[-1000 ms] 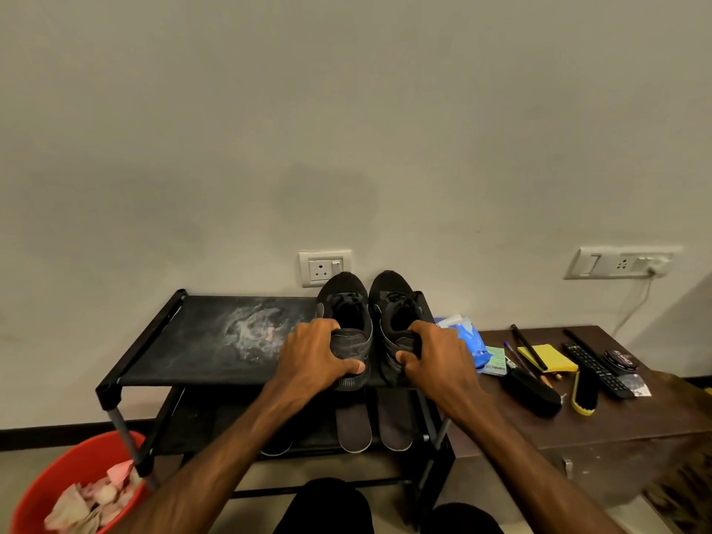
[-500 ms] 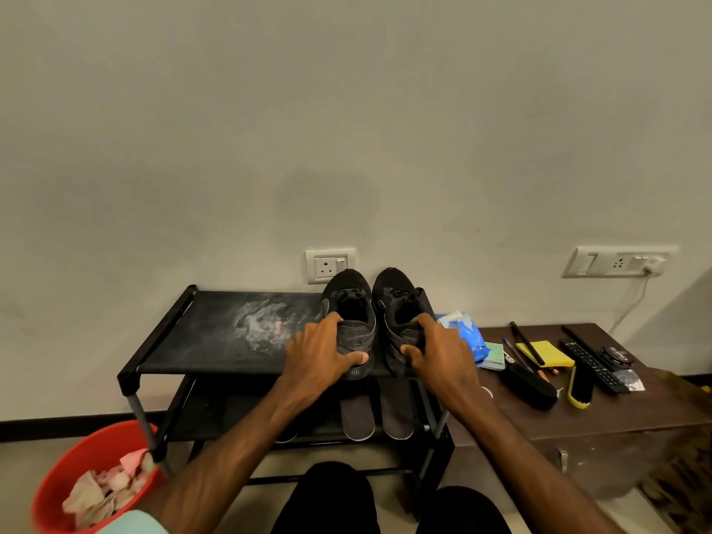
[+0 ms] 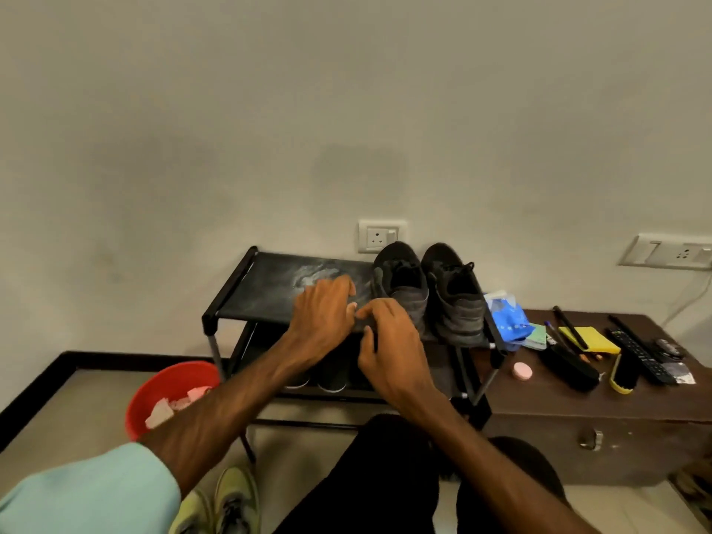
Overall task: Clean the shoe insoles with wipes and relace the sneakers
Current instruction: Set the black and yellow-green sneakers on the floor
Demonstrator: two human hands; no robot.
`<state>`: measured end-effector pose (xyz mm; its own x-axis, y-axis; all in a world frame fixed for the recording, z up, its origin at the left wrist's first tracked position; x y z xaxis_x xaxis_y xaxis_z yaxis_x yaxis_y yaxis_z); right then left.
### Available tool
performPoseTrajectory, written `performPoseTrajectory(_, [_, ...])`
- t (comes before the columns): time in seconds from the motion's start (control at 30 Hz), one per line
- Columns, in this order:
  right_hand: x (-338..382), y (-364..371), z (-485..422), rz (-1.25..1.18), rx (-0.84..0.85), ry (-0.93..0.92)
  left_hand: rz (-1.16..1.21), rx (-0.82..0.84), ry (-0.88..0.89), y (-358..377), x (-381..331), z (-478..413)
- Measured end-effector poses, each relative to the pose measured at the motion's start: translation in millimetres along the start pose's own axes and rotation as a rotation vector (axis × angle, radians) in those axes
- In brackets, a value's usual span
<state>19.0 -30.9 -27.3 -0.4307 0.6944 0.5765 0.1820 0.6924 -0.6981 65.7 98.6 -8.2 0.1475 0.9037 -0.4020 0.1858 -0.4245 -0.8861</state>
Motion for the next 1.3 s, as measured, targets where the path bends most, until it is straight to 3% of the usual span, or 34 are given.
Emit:
performPoseTrajectory(0.13, [16,55,0,-0.139,0.202,0.255,-0.017,0.038,-0.109,-3,48,22])
performPoseTrajectory(0.2, [19,92,3,-0.118,0.343,0.329,-0.061,0.146,-0.204,5,80,29])
performPoseTrajectory(0.33, [18,184,26,-0.034,0.750,0.253,-0.192,0.487,-0.321,46,150,60])
performPoseTrajectory(0.43, [7,248,52,0.006,0.982,0.222,-0.095,0.734,-0.458,88,204,96])
performPoseTrajectory(0.5, [-5,287,76,0.048,1.180,0.254,0.018,0.806,-0.622,120,244,125])
performPoseTrajectory(0.6, [-18,337,105,0.140,1.387,0.227,-0.011,0.837,-0.723,163,288,169])
performPoseTrajectory(0.73, [-22,402,136,0.214,1.567,0.068,-0.073,0.917,-0.788,219,329,225])
performPoseTrajectory(0.93, [-43,465,188,0.315,1.755,0.138,-0.110,0.894,-0.953,272,360,304])
performPoseTrajectory(1.17, [-76,509,205,0.485,1.804,0.174,0.018,1.015,-1.185,318,362,349])
performPoseTrajectory(1.3, [-81,511,231,0.622,1.869,-0.078,0.067,0.959,-1.281,330,364,362])
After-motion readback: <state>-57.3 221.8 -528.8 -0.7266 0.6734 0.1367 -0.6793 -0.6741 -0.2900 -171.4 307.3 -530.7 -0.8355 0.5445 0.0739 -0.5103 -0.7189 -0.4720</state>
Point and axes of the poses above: each hand's wrist, its own z-axis away from the middle knuckle, its own y-axis out of the palm, x = y × z, the point moved 3 cm from there along -z, towards the middle knuckle, and after that the axes turned 3 degrees about x, right-handed, at the moved point
